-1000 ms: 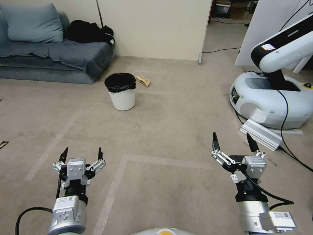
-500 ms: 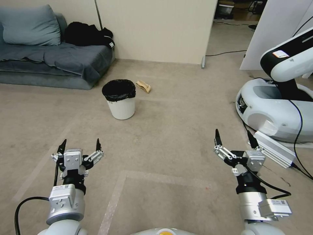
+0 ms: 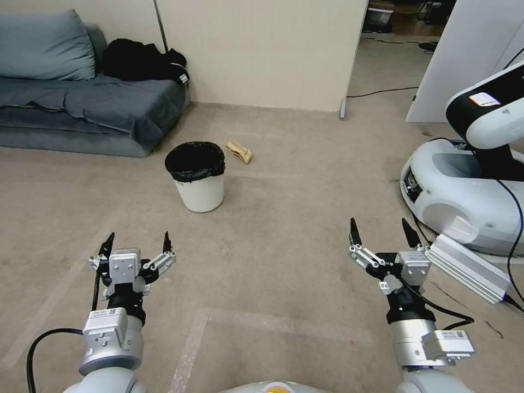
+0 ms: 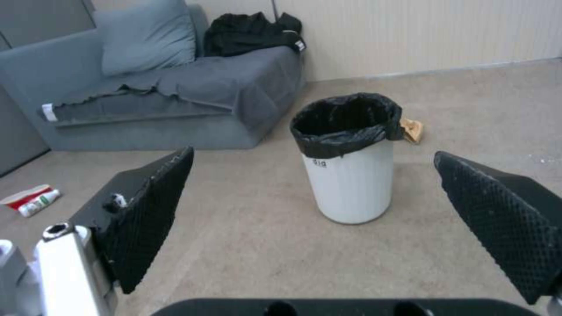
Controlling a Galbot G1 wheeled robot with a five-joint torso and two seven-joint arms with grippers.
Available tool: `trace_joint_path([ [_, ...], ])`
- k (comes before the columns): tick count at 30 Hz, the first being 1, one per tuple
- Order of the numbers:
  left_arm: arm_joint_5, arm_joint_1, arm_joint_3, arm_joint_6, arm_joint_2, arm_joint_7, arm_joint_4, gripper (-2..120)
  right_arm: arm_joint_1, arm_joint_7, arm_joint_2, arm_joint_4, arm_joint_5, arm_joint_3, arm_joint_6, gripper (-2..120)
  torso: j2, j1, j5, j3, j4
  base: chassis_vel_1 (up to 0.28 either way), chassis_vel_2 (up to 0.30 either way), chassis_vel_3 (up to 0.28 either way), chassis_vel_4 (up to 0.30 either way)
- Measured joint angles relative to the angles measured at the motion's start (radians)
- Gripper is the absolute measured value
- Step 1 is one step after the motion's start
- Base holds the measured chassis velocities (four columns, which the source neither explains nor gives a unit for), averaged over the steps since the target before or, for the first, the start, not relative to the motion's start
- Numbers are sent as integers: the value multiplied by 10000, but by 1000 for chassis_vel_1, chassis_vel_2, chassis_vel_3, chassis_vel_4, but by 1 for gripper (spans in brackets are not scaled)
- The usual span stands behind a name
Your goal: Pick up the trash bin, then pick up the garbage from the floor and place it into the trash bin.
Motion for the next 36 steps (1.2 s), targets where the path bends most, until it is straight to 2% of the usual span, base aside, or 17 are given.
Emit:
trace_joint_path([
  [36, 292, 207, 47, -54, 16, 81, 0, 100, 9, -25, -43, -175, -40, -27, 158, 100, 0, 0, -1, 0, 1, -114, 116, 115, -118],
])
